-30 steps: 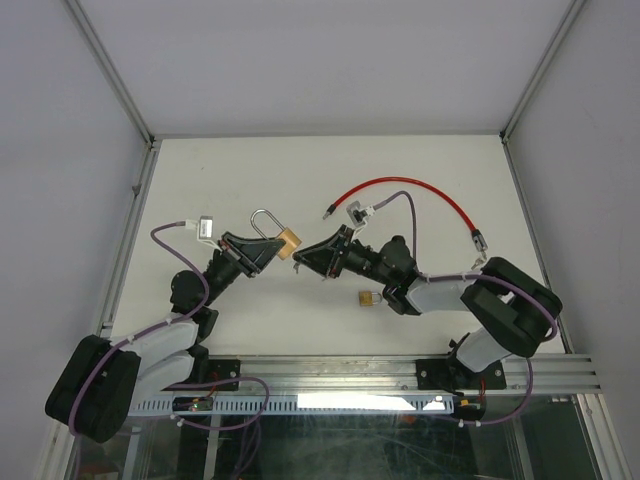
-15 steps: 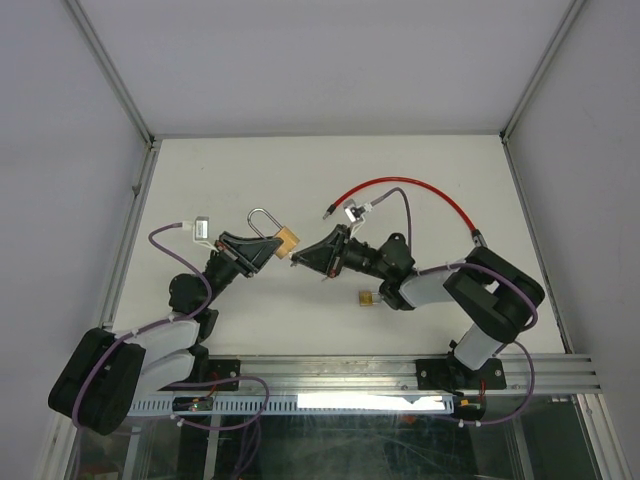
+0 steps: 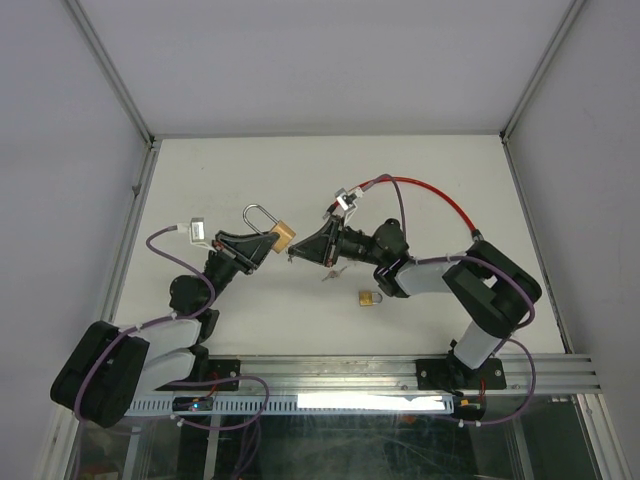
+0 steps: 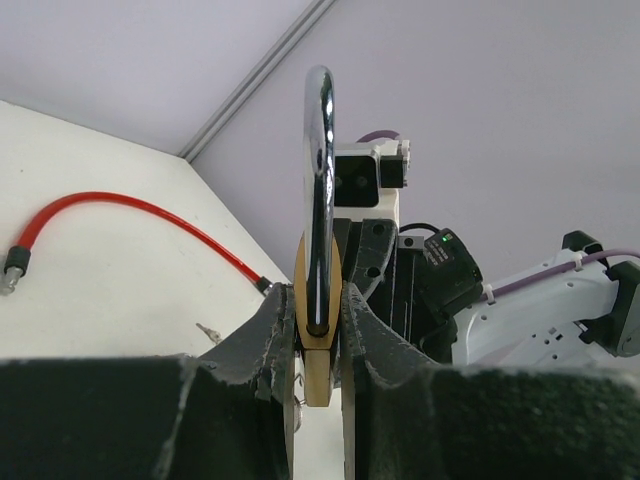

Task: Unlock with the key
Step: Unlock the lock.

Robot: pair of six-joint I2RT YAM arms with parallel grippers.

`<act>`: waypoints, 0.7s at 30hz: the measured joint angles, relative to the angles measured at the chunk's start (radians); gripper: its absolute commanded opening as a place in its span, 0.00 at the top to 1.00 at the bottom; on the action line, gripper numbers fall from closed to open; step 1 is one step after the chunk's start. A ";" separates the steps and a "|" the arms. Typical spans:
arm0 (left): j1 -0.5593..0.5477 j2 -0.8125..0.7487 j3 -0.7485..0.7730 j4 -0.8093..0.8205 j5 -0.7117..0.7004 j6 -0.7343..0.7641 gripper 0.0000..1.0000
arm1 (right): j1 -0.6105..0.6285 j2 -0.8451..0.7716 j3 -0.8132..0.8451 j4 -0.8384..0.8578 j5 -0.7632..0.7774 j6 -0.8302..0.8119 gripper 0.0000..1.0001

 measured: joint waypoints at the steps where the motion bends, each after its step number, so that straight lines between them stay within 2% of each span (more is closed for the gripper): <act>1: 0.000 0.000 0.000 -0.002 -0.006 0.000 1.00 | -0.002 0.005 0.003 0.004 -0.002 0.011 0.94; 4: -0.005 -0.042 0.000 -0.062 -0.031 0.000 1.00 | -0.002 0.000 0.006 -0.016 0.003 -0.008 0.73; 8: -0.027 -0.145 0.000 -0.210 -0.071 0.000 1.00 | 0.003 -0.050 0.008 -0.129 0.012 -0.116 0.58; 9: -0.027 -0.171 0.000 -0.246 -0.088 -0.001 1.00 | 0.003 -0.072 0.008 -0.170 0.012 -0.156 0.58; 10: -0.027 -0.195 0.000 -0.279 -0.103 -0.001 1.00 | 0.003 -0.091 0.008 -0.201 0.017 -0.192 0.50; 13: -0.027 -0.253 0.006 -0.383 -0.158 -0.001 1.00 | 0.007 -0.168 0.008 -0.335 0.040 -0.322 0.41; 16: -0.027 -0.271 0.024 -0.476 -0.192 -0.003 1.00 | 0.030 -0.238 0.008 -0.458 0.108 -0.522 0.40; 21: -0.027 -0.273 0.045 -0.592 -0.221 -0.010 1.00 | 0.137 -0.285 0.009 -0.598 0.275 -0.874 0.41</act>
